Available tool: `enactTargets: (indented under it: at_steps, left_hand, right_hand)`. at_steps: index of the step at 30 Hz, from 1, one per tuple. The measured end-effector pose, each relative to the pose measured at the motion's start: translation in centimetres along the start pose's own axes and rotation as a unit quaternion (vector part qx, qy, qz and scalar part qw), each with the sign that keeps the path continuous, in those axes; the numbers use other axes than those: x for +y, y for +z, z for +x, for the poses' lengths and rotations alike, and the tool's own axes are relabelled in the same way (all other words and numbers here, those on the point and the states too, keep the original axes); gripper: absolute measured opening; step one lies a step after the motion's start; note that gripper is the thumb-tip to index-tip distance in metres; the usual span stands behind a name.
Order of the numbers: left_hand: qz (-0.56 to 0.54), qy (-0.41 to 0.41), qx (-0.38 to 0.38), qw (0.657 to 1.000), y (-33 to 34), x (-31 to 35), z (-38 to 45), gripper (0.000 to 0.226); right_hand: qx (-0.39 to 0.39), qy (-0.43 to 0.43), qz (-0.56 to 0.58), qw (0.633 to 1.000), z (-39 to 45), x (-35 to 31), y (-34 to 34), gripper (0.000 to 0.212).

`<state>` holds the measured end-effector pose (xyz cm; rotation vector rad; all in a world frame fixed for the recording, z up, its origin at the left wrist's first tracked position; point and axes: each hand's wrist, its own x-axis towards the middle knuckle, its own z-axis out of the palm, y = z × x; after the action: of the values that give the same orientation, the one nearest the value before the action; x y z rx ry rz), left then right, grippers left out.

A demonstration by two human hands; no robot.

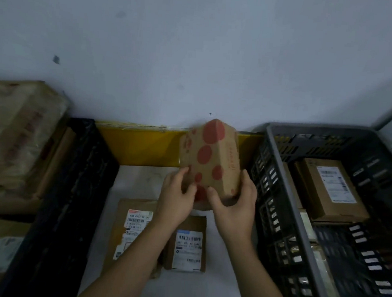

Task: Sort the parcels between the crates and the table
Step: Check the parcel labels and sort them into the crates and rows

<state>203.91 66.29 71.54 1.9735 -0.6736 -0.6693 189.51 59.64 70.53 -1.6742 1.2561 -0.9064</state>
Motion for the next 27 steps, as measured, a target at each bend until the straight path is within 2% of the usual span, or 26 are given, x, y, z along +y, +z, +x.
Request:
enactTargets:
  at_steps: [2, 4, 6, 8, 12, 15, 20, 23, 27]
  left_hand:
    - [0.009, 0.028, 0.006, 1.0, -1.1, 1.8, -0.7, 0.053]
    - [-0.055, 0.047, -0.032, 0.997, -2.0, 4.1, -1.8, 0.053]
    - [-0.126, 0.034, -0.085, 0.988, -2.6, 5.6, -2.8, 0.053]
    - [-0.175, 0.006, -0.077, 0.981, -3.6, 5.8, -3.0, 0.054]
    - [-0.222, -0.035, -0.056, 0.973, -5.3, 4.5, -2.9, 0.056]
    - [-0.244, -0.047, -0.043, 0.968, -5.6, 4.0, -3.8, 0.06]
    - [-0.207, -0.038, 0.006, 0.978, -6.0, 4.5, -4.2, 0.075]
    - [-0.148, -0.007, -0.016, 0.989, -6.2, 4.8, -4.8, 0.099]
    - [-0.116, 0.031, -0.038, 0.992, -6.2, 5.0, -5.6, 0.103]
  right_hand:
    - [0.012, -0.076, -0.064, 0.995, -1.0, -1.1, 0.1, 0.112]
    - [0.025, -0.17, -0.103, 0.98, -2.0, -1.7, 0.4, 0.11]
    - [0.02, -0.24, -0.111, 0.964, -2.7, -2.2, 0.3, 0.102]
    - [-0.017, -0.275, -0.076, 0.958, -3.6, -3.0, -0.2, 0.089]
    - [-0.052, -0.208, 0.108, 0.971, -4.7, -4.7, -1.7, 0.059]
    - [-0.035, -0.189, 0.137, 0.972, -4.3, -5.5, -1.9, 0.042]
    - [-0.054, -0.235, 0.109, 0.964, -4.7, -5.5, -1.7, 0.038]
    - [-0.093, -0.241, 0.111, 0.96, -5.3, -5.5, -1.8, 0.043]
    - [-0.134, -0.227, 0.137, 0.955, -5.5, -6.2, -2.1, 0.058]
